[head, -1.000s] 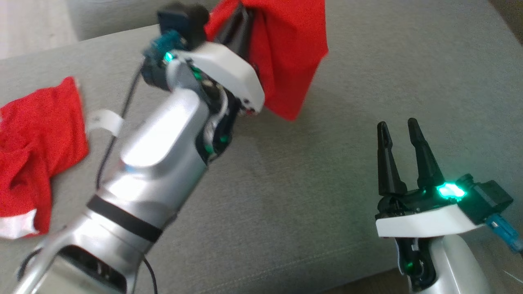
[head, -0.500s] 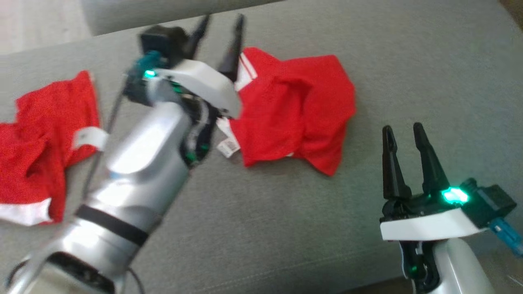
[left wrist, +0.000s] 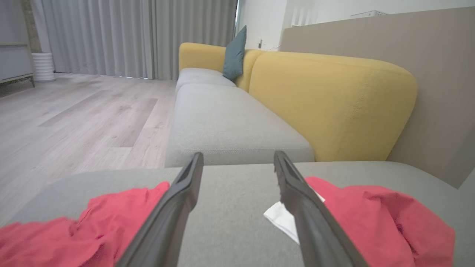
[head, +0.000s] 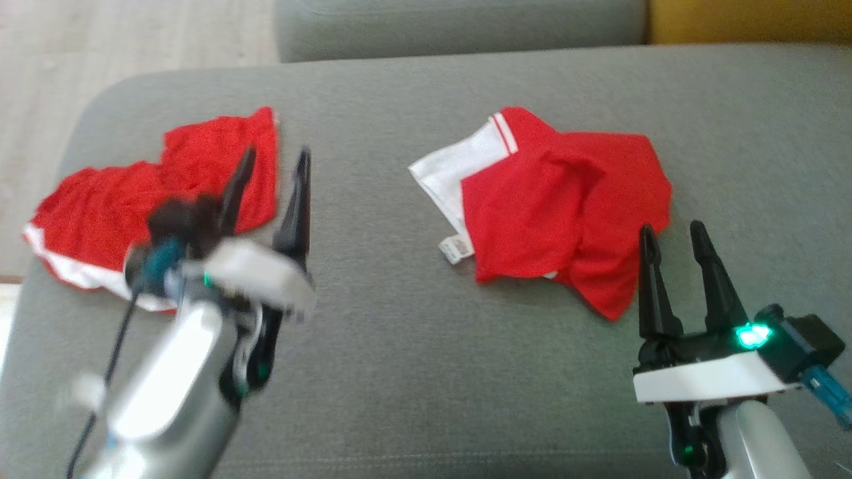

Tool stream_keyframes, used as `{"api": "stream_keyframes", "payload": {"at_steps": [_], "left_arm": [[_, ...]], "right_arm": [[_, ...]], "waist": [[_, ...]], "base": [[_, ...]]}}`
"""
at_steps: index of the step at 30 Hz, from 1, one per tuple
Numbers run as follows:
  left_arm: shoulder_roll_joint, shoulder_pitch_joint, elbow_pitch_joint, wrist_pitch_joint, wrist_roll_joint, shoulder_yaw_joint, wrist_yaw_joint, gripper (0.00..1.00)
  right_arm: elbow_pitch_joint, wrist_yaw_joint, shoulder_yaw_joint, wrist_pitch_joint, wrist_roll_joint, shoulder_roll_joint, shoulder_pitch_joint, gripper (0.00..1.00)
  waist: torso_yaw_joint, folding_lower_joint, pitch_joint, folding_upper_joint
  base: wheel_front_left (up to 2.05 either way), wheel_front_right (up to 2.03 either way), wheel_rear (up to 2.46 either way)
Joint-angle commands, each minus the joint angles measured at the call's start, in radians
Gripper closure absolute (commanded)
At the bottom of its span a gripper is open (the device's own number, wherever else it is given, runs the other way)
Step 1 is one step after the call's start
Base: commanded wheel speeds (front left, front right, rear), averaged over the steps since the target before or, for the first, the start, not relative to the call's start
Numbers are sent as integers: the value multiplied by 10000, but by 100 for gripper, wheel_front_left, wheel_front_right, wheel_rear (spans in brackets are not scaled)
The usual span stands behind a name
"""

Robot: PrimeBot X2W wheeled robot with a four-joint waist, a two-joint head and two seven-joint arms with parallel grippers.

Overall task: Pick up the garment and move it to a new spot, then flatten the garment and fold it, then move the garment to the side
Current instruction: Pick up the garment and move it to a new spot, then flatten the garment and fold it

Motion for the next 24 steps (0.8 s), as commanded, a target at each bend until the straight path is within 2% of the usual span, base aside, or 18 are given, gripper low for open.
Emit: {"api": "stream_keyframes", "payload": {"at_steps": [1,8,9,11,17,24], "left_arm": [[342,383,-795,-59,246,678,135,0],[-96,2533,-1928,-60,938,1513,229,0],[-392,3014,-2108,-60,1109,1759,167,0],[-615,3266,-2195,-60,1335,1919,13,0],[-1232,3276,-2100,-60,1882,2274,-599,0],[-1731,3212,-1766,-60,2132,2504,-1097,0]], "right_arm": [[-221,-7,141,-64,-134,-54,34,0],[-41,-7,10,57,-392,-54,245,0],[-11,-7,-51,105,-468,-54,317,0],[0,-7,-88,154,-522,-54,364,0],[152,-7,392,720,-1068,-54,70,0],[1384,-7,1107,2046,-1925,-54,-848,0]], "waist": [[433,0,-315,0],[755,0,-501,0],[832,0,-518,0],[917,0,-502,0],[1359,0,-249,0],[2034,0,210,0]], "base": [[0,0,0],[0,0,0],[0,0,0],[0,0,0],[0,0,0],[0,0,0]]}}
